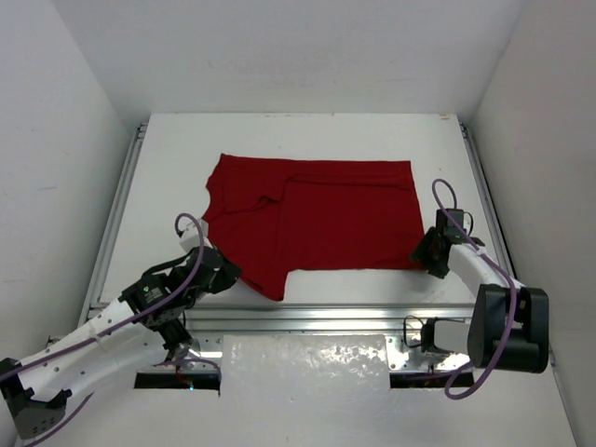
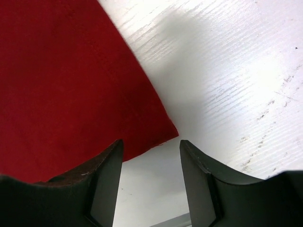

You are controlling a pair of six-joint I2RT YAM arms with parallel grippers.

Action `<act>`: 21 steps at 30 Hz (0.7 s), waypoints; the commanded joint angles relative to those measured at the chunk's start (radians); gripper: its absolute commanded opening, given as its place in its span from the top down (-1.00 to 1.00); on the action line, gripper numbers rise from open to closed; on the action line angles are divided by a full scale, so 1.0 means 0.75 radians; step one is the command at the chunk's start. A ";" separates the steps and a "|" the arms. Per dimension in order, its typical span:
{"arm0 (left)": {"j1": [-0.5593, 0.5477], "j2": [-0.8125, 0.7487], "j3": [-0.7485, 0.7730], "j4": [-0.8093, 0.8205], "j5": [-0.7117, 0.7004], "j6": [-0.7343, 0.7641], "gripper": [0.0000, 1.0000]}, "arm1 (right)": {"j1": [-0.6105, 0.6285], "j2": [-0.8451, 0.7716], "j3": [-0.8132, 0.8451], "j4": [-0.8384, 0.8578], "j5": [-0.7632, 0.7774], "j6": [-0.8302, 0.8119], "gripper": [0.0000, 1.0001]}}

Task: Fold and stack the t-shirts
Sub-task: Grap the side of the flattened tshirt closest away from the robot with both arms

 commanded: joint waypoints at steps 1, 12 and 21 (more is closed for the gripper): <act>-0.013 -0.004 0.012 0.037 0.009 0.022 1.00 | -0.015 0.015 0.037 0.051 0.055 -0.004 -0.04; -0.015 -0.016 0.039 0.009 -0.040 0.007 1.00 | -0.037 0.066 0.008 0.114 0.043 0.000 0.65; -0.015 0.190 0.286 -0.234 -0.410 -0.105 1.00 | -0.035 -0.065 0.108 0.049 -0.029 -0.084 1.00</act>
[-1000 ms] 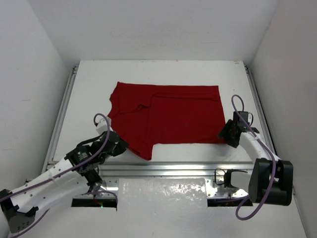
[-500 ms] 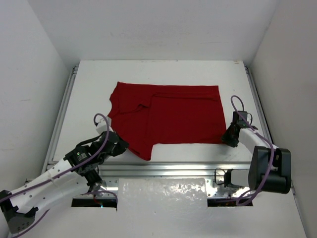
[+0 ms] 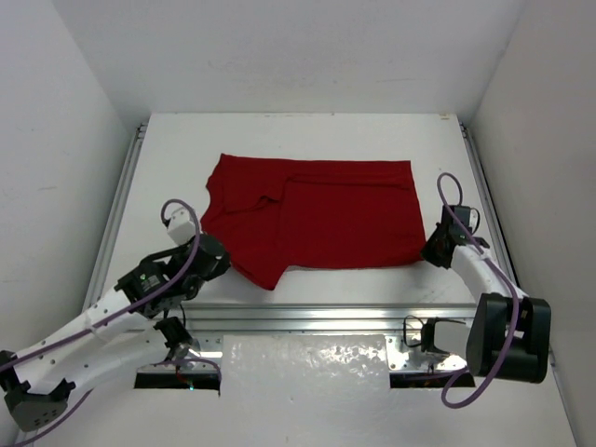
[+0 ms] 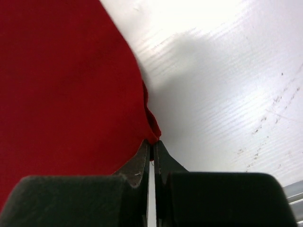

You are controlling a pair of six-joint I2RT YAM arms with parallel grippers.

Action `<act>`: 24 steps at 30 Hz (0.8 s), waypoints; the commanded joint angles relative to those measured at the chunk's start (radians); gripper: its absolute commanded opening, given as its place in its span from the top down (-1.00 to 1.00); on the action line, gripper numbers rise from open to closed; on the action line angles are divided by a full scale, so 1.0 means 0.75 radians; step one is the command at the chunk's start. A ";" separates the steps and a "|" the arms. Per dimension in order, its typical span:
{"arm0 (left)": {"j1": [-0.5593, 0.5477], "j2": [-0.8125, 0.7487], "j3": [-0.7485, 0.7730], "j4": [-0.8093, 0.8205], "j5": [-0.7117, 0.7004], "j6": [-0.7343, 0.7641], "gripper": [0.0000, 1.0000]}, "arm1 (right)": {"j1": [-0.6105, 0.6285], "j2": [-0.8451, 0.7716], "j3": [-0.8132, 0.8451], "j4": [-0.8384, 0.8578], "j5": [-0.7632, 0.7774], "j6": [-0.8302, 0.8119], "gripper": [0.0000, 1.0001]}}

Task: Fold and stack the t-shirts
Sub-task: Grap the side of the flattened tshirt closest away from the robot with both arms, then fold the other side of the tshirt into a rectangle

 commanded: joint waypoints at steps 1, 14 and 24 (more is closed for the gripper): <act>-0.013 0.112 0.151 -0.099 -0.257 -0.100 1.00 | -0.002 0.021 0.138 -0.023 -0.033 -0.071 1.00; 0.313 0.631 0.448 0.221 -0.303 0.136 1.00 | -0.002 0.430 0.576 -0.085 -0.051 -0.153 1.00; 0.529 1.020 0.647 0.456 -0.276 0.380 1.00 | -0.004 0.688 0.789 -0.050 -0.078 -0.163 1.00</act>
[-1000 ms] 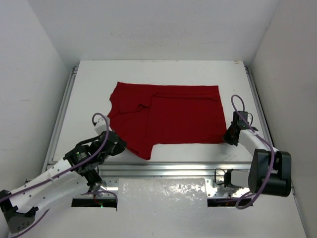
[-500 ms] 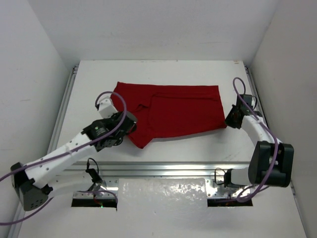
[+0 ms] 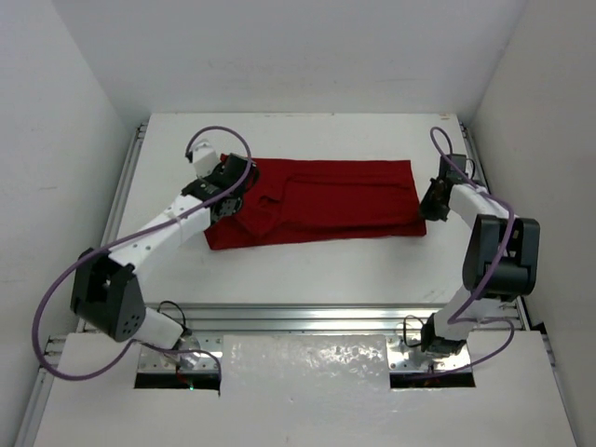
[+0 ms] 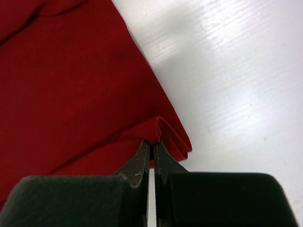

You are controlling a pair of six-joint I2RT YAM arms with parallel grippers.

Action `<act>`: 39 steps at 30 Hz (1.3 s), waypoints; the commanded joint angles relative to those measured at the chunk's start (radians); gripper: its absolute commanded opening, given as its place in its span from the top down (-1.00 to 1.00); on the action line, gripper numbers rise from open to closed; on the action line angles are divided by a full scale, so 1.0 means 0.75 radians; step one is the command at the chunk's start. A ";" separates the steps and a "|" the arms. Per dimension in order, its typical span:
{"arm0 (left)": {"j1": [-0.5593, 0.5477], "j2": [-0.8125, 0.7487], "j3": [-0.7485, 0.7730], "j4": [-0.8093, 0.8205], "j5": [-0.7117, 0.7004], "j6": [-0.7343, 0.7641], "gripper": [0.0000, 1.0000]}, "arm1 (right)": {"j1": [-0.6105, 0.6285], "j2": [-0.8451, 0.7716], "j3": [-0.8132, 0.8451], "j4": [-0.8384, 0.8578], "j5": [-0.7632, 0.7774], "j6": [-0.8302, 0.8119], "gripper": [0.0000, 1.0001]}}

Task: Fold and stack the t-shirts
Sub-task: Fold the other side of the tshirt into a rectangle

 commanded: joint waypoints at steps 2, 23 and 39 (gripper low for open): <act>0.078 0.091 0.098 0.258 0.038 0.217 1.00 | -0.002 0.069 0.116 0.047 -0.005 -0.023 1.00; 0.192 0.511 0.370 0.342 0.044 0.326 1.00 | 0.030 0.395 0.502 0.006 -0.001 -0.074 0.91; 0.221 0.638 0.499 0.377 -0.019 0.369 1.00 | 0.045 0.507 0.615 -0.010 0.019 -0.064 0.86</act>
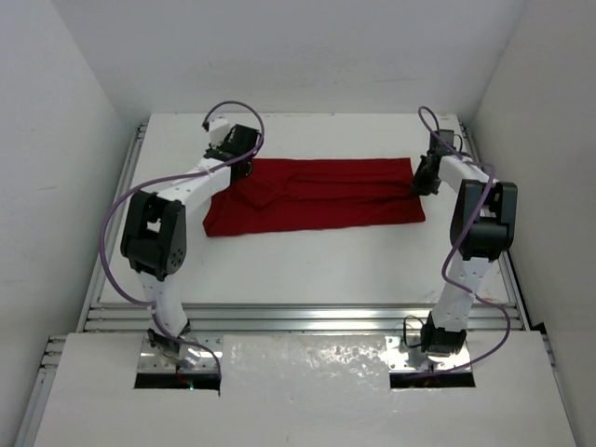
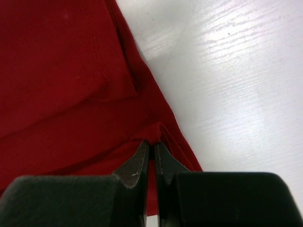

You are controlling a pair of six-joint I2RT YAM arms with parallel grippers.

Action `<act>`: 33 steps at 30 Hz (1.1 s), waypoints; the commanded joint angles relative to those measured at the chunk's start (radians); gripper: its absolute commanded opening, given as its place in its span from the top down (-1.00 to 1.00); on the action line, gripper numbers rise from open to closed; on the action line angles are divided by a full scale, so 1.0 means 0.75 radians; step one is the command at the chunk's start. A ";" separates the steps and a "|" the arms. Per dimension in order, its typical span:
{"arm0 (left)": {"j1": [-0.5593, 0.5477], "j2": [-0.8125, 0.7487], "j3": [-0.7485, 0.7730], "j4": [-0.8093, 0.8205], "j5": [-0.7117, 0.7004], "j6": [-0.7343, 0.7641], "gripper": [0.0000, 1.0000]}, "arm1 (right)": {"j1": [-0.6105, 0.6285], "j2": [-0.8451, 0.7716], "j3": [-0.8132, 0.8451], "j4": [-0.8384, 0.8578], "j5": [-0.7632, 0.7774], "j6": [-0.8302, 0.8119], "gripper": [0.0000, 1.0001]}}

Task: Fold and stack the t-shirts
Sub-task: Fold the other side of the tshirt into a rectangle

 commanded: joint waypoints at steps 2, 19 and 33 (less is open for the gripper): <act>0.028 0.003 0.072 0.063 -0.052 0.031 1.00 | 0.014 0.010 0.085 0.022 0.050 -0.006 0.85; 0.040 0.292 0.378 0.051 -0.045 0.068 1.00 | 0.028 0.104 0.264 -0.043 0.046 -0.055 0.39; 0.040 0.406 0.508 0.055 -0.050 0.121 1.00 | 0.033 0.141 0.316 -0.051 0.023 -0.065 1.00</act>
